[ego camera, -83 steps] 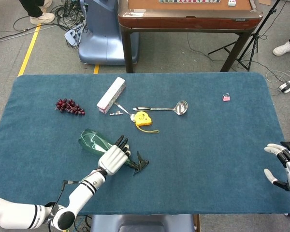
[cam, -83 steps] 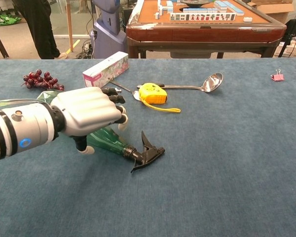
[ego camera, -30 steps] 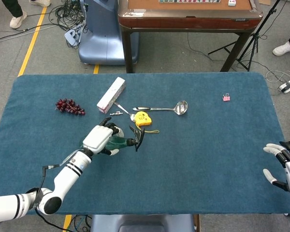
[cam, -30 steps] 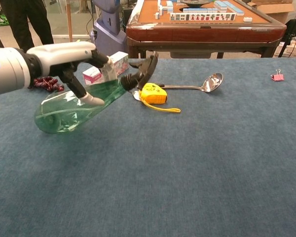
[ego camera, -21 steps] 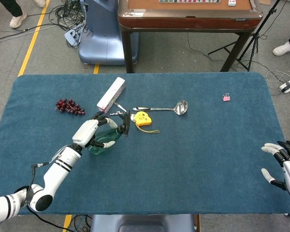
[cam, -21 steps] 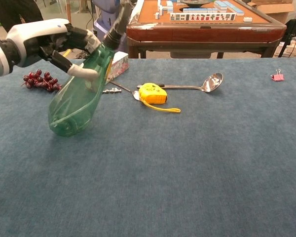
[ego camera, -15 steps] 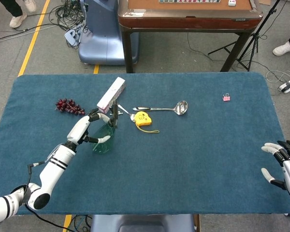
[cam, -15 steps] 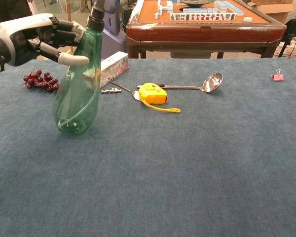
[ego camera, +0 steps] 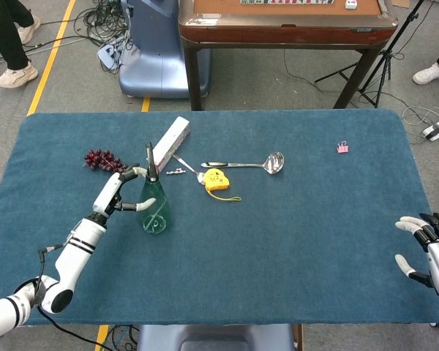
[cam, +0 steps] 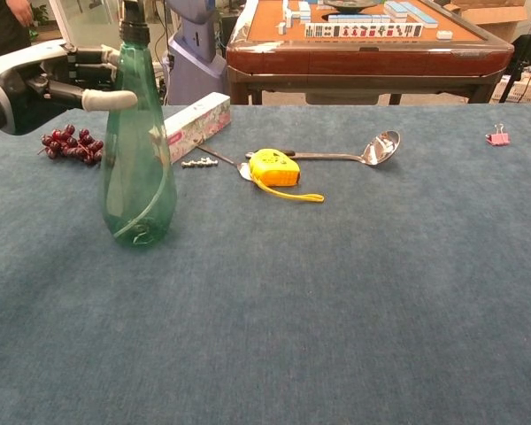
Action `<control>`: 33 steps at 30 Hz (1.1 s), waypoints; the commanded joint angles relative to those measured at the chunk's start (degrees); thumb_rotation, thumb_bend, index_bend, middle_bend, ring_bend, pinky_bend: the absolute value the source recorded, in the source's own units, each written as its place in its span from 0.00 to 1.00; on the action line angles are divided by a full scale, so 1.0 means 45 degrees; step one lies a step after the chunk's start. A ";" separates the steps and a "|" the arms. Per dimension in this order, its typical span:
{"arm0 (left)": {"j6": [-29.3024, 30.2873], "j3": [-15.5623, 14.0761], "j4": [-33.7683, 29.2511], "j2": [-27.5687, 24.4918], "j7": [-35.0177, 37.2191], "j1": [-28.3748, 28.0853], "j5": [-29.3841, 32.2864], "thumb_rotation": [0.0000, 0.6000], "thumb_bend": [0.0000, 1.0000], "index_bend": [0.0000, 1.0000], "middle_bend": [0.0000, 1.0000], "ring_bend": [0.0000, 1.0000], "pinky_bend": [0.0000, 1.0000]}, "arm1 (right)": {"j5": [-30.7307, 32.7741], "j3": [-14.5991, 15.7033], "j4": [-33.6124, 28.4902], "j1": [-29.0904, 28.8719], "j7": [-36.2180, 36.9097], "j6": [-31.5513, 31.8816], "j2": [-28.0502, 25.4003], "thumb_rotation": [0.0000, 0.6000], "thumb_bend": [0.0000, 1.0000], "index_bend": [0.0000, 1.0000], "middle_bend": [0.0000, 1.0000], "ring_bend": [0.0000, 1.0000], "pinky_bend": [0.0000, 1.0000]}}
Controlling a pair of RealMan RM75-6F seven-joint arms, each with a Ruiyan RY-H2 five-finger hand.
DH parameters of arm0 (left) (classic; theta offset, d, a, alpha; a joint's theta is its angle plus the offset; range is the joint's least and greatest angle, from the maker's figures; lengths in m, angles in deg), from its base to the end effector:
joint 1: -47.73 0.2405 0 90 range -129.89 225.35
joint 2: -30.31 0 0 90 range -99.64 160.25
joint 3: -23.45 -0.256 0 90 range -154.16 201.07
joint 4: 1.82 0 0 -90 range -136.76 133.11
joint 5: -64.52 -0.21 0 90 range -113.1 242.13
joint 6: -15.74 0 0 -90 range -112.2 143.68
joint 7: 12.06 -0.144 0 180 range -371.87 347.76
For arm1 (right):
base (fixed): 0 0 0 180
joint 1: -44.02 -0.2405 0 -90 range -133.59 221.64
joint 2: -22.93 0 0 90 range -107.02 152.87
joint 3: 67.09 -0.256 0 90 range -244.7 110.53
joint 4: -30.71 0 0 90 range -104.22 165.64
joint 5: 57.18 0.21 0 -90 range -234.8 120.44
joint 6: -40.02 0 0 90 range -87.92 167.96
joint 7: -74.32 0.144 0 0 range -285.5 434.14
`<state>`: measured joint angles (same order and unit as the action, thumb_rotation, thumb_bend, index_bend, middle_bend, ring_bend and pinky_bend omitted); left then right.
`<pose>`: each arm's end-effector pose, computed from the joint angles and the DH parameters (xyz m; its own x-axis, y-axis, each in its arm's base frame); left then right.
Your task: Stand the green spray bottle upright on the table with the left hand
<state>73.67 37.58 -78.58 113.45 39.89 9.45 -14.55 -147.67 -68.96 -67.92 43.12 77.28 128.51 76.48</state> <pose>-0.1770 0.3728 0.0473 -0.4754 0.3700 0.7982 0.8151 -0.1563 0.5579 -0.2993 -0.1555 0.2068 0.4205 0.0118 0.9072 -0.9068 -0.0280 0.4207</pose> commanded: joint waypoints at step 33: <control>0.0692 -0.1462 -0.0238 -0.1513 0.0743 0.0551 -0.1464 1.00 0.28 0.14 0.13 0.00 0.00 | -0.0057 0.0020 0.0056 0.0004 0.0080 0.0031 0.0042 1.00 0.26 0.31 0.28 0.14 0.12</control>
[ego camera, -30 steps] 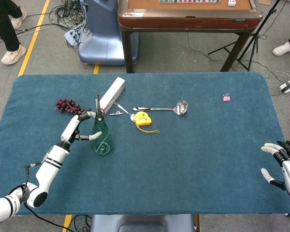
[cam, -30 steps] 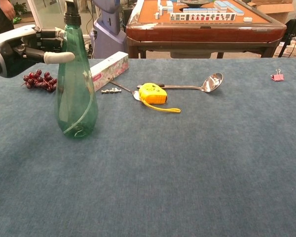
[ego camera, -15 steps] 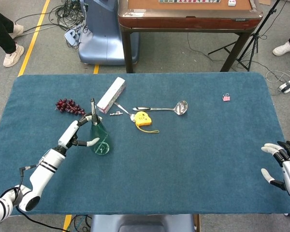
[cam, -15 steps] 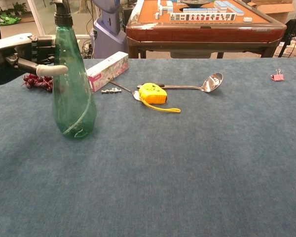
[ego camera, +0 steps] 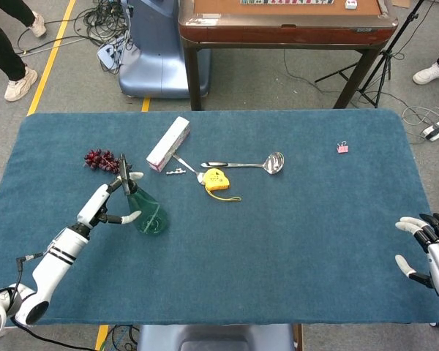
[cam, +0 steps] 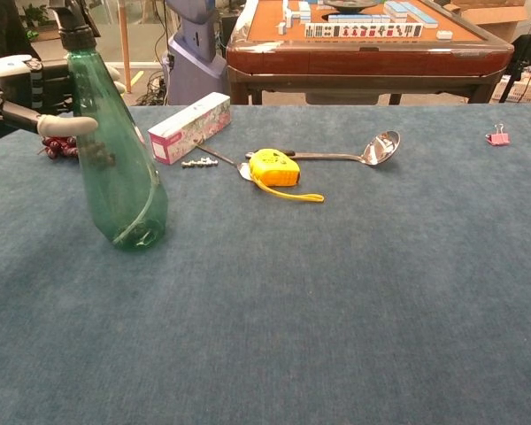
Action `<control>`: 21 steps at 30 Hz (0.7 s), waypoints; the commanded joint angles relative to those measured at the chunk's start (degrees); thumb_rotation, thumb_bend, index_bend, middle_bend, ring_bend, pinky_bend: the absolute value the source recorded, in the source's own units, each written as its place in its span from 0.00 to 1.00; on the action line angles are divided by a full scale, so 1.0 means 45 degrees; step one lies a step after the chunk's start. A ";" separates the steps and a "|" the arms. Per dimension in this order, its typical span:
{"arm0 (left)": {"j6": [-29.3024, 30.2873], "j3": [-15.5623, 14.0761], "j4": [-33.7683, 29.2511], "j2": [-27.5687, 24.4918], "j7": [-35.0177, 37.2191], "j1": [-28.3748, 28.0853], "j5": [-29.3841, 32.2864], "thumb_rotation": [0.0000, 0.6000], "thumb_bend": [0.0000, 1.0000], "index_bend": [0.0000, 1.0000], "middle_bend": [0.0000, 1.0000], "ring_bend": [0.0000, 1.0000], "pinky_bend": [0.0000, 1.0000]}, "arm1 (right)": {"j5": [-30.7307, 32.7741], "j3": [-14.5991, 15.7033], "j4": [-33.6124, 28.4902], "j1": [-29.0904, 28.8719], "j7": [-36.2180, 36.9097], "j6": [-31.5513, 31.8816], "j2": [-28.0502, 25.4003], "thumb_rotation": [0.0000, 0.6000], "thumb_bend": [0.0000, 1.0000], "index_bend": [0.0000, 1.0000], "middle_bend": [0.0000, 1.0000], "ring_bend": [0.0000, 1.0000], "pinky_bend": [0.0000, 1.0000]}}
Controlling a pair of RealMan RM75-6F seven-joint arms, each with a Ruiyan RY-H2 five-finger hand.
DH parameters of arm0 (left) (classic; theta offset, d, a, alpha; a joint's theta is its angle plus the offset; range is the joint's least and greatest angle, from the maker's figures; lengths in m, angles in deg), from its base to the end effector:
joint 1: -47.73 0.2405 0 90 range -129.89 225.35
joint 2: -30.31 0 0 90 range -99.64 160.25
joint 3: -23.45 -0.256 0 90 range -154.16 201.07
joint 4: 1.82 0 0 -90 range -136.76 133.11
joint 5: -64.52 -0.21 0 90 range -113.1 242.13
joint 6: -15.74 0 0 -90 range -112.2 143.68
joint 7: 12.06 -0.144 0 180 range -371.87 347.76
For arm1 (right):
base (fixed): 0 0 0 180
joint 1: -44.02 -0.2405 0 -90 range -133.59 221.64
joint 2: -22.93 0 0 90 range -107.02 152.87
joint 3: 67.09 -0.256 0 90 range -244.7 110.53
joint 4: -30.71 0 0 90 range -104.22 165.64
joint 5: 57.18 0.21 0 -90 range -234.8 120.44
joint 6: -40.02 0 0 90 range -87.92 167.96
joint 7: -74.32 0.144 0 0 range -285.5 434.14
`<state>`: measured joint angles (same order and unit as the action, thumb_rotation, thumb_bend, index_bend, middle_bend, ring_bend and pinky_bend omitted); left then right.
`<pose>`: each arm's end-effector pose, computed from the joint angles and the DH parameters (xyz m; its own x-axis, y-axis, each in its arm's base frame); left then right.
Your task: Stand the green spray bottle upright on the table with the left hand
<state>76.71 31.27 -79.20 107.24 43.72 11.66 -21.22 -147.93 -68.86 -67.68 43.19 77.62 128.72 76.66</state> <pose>-0.2079 0.3510 0.0693 -0.3693 0.4154 0.8313 0.8607 -0.1845 0.4746 -0.2996 -0.1547 0.2062 0.4161 0.0129 0.9092 -0.9087 -0.0312 0.4163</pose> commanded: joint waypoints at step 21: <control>-0.0558 -0.0691 -0.1478 -0.1865 -0.2496 0.0483 0.0446 1.00 0.28 0.06 0.06 0.00 0.00 | -0.0014 0.0000 0.0156 0.0007 0.0179 0.0044 0.0065 1.00 0.26 0.31 0.28 0.14 0.12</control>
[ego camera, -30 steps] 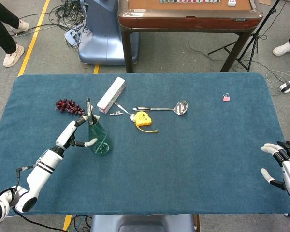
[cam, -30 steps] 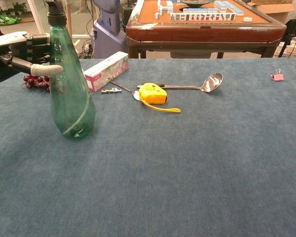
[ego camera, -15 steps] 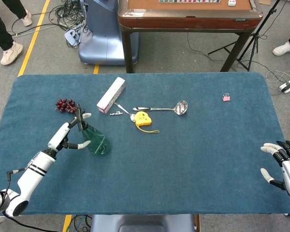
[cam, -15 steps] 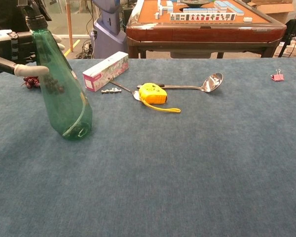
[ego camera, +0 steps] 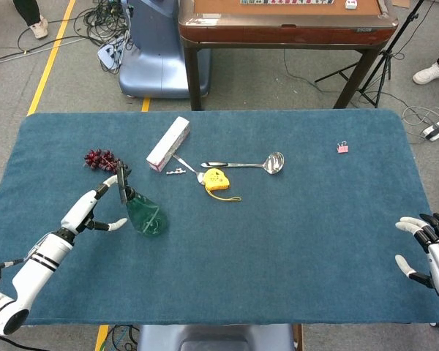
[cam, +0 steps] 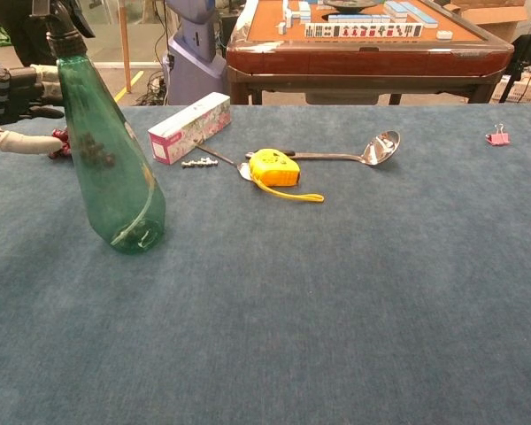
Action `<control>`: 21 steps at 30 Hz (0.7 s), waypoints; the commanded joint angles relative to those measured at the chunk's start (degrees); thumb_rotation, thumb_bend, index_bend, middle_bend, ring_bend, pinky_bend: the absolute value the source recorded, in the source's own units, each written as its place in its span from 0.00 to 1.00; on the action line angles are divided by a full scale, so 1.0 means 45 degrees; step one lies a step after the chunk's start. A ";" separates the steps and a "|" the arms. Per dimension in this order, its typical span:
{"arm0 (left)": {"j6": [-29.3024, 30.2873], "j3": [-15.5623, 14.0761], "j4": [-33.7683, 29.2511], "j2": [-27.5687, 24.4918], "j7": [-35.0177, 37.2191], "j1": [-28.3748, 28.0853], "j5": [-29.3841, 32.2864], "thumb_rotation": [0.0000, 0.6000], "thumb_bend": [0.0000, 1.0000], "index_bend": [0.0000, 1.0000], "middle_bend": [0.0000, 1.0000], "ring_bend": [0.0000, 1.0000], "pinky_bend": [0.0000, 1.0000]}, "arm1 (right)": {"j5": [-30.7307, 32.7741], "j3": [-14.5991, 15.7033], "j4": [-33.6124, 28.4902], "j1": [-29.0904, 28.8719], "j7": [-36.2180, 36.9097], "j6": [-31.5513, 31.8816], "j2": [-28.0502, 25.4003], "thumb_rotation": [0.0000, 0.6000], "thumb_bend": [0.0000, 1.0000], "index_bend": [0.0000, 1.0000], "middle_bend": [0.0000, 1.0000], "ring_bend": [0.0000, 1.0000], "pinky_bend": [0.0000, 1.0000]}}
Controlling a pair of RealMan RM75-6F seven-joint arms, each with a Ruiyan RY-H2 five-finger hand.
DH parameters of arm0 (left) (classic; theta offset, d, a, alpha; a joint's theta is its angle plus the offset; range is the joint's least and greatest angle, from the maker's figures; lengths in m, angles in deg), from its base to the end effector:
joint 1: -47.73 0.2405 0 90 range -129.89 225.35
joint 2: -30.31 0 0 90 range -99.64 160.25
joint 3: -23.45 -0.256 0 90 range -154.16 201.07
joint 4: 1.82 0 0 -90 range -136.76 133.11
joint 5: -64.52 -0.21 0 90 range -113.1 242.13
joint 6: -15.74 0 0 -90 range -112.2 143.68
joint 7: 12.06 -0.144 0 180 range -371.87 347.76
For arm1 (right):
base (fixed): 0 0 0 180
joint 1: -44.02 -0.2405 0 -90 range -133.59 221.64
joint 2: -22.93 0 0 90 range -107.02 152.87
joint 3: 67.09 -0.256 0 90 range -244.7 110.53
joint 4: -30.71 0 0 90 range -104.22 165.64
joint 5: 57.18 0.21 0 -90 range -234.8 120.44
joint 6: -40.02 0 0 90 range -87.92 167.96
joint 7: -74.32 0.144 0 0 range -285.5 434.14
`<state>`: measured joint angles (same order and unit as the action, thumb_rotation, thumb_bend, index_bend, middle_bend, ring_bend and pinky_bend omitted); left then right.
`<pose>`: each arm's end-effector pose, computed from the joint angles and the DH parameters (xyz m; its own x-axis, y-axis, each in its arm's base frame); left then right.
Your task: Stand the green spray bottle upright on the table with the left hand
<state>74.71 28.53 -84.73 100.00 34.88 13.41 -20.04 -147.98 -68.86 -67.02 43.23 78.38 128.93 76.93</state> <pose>-0.2285 0.3342 0.0936 -0.2049 0.4066 0.8904 0.9406 -0.1699 0.2940 -0.3013 -0.1546 0.2063 0.4101 0.0159 0.9119 -0.9113 -0.0315 0.4104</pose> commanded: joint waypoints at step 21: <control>0.2860 0.0116 -0.2161 -0.0977 -0.7283 0.2443 0.2723 1.00 0.28 0.11 0.06 0.00 0.00 | 0.0107 0.0015 0.0200 -0.0096 0.0234 -0.0254 0.0001 1.00 0.26 0.31 0.28 0.14 0.12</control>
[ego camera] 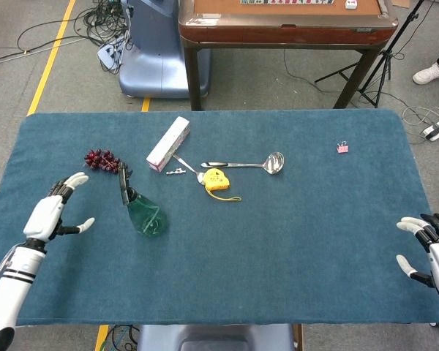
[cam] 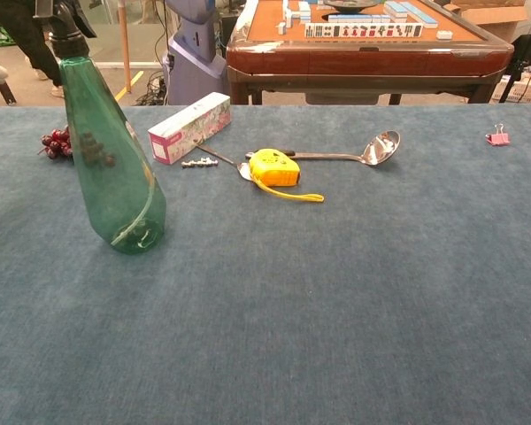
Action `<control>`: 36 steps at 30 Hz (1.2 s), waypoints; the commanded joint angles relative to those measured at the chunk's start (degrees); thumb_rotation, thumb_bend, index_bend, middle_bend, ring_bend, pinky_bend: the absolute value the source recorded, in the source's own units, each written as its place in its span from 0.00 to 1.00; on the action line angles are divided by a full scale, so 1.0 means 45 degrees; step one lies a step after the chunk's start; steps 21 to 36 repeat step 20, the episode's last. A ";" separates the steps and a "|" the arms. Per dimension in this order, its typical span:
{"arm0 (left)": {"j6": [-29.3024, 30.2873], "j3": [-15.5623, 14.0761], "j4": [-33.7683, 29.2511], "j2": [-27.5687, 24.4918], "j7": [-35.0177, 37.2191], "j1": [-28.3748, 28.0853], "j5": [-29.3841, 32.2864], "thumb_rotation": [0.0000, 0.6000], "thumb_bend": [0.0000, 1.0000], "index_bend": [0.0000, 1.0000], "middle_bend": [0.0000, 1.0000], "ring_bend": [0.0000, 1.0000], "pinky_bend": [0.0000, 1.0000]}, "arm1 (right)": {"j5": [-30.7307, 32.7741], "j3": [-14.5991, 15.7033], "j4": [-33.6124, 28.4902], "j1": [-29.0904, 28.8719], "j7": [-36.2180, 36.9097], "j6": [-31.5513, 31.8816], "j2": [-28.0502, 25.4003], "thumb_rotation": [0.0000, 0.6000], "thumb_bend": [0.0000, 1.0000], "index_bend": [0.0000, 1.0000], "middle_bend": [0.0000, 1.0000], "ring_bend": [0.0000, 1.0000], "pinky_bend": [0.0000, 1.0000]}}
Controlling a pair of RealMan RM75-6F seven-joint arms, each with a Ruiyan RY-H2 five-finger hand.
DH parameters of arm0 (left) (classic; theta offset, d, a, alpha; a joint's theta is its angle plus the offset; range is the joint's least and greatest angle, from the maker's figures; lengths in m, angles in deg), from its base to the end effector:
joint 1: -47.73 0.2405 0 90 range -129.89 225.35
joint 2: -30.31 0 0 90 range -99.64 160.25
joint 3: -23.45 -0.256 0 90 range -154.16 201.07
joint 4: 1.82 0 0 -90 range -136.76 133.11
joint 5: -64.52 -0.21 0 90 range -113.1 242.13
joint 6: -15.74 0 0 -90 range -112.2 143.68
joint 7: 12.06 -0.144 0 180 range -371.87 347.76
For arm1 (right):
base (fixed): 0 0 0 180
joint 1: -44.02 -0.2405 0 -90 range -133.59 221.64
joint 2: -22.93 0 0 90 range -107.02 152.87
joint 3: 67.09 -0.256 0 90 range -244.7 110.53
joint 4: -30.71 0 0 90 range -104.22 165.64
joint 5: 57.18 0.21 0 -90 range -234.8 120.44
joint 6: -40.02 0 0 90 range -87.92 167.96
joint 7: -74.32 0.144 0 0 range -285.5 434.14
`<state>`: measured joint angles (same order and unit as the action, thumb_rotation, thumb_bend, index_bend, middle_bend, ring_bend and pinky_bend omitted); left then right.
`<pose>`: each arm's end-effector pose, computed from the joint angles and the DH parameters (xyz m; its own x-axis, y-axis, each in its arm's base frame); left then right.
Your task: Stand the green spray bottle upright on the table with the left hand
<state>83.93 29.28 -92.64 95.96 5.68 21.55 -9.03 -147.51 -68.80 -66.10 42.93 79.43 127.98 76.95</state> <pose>-0.2614 0.3005 0.1327 0.0735 0.1450 0.9867 0.9930 -0.1023 -0.0589 -0.3058 -0.1561 0.2062 0.4080 0.0010 0.9130 -0.9127 -0.0261 0.4079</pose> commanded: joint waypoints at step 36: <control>0.3508 -0.1040 -0.2041 -0.0359 -0.4253 0.2618 -0.1898 1.00 0.28 0.11 0.06 0.00 0.00 | -0.0576 0.0358 -0.0048 -0.0090 0.0152 -0.0169 0.0183 1.00 0.25 0.31 0.28 0.14 0.12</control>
